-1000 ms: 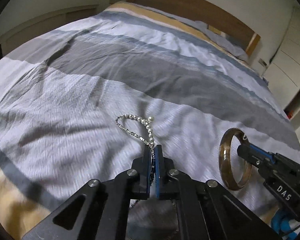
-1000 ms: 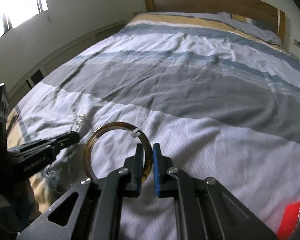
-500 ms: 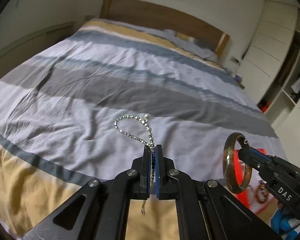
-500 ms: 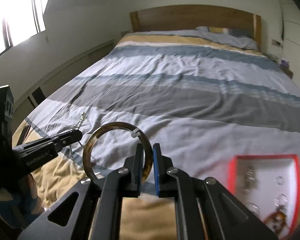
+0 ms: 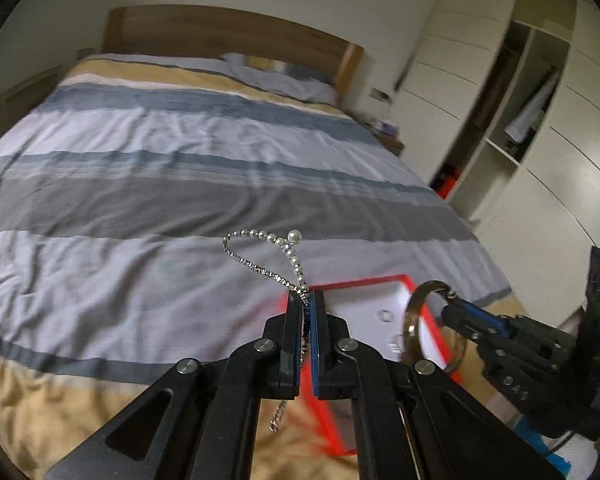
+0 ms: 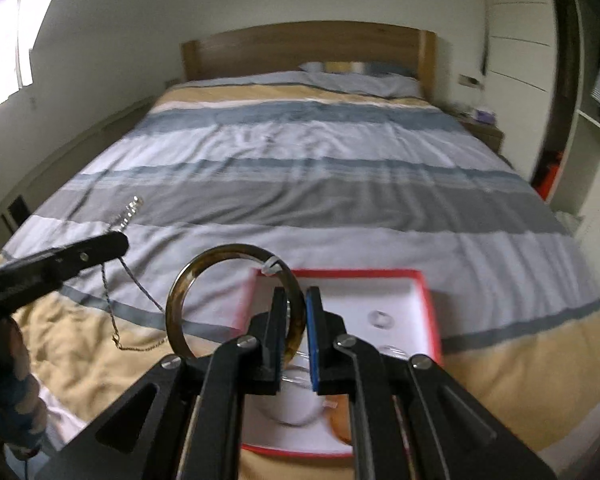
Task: Organize jewelry
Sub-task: 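Carry the necklace and brown bangle into the red box and open both tools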
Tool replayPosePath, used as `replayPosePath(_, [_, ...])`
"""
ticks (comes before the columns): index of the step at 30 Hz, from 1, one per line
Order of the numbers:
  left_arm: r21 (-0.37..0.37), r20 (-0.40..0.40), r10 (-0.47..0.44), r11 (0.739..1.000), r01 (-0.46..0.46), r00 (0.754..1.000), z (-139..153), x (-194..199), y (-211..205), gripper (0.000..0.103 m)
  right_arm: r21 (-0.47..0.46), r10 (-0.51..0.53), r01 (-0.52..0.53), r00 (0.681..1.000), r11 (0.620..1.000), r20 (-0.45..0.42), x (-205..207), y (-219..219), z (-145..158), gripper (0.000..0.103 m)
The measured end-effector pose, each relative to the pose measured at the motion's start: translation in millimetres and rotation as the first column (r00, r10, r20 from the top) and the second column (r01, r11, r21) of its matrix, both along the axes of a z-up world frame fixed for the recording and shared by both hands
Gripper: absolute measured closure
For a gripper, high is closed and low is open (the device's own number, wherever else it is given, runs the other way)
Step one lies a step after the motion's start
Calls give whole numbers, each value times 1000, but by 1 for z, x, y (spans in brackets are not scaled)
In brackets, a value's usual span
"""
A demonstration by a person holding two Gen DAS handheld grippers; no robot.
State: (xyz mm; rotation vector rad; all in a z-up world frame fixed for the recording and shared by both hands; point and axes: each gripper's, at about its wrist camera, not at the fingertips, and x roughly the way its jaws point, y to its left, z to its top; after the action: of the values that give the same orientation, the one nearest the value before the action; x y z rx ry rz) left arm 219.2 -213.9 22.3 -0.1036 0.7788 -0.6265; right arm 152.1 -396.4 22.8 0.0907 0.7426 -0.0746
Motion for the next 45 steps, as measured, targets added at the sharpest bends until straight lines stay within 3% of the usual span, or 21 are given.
replayPosePath(5, [18, -55, -66, 998, 67, 996, -27, 1, -60, 100, -24, -52, 50, 997, 998, -62, 4, -44, -28, 94])
replayPosePath(10, [80, -108, -70, 994, 79, 992, -67, 5, -95, 100, -28, -68, 65, 989, 998, -133, 19, -74, -70, 94])
replayPosePath(15, [173, -137, -42, 983, 66, 990, -108, 11, -106, 100, -17, -56, 53, 982, 998, -178, 32, -84, -102, 94])
replayPosePath(21, [205, -170, -18, 977, 54, 985, -135, 18, -104, 100, -15, -38, 36, 979, 999, -203, 44, -87, -122, 94])
replayPosePath(30, [217, -140, -22, 975, 52, 990, -136, 18, -108, 95, -11, -16, 14, 974, 1000, -227, 52, -85, -132, 92])
replayPosePath(32, [216, -133, -21, 975, 49, 991, -133, 17, -107, 88, -8, -15, 14, 974, 1000, -226, 52, -85, -132, 92])
replayPosePath(34, [218, -120, -15, 975, 41, 993, -127, 13, -106, 72, -5, -22, 22, 974, 1000, -228, 50, -86, -131, 91])
replayPosePath(38, [204, -108, -18, 978, 40, 994, -114, 7, -102, 70, 10, -31, 34, 978, 999, -208, 40, -86, -120, 91])
replayPosePath(41, [196, -94, -15, 980, 33, 995, -101, -3, -96, 62, 4, -27, 28, 982, 1000, -187, 31, -83, -105, 77])
replayPosePath(45, [183, -66, -3, 983, 15, 998, -79, -23, -83, 51, 13, -34, 36, 988, 999, -149, 13, -75, -79, 76])
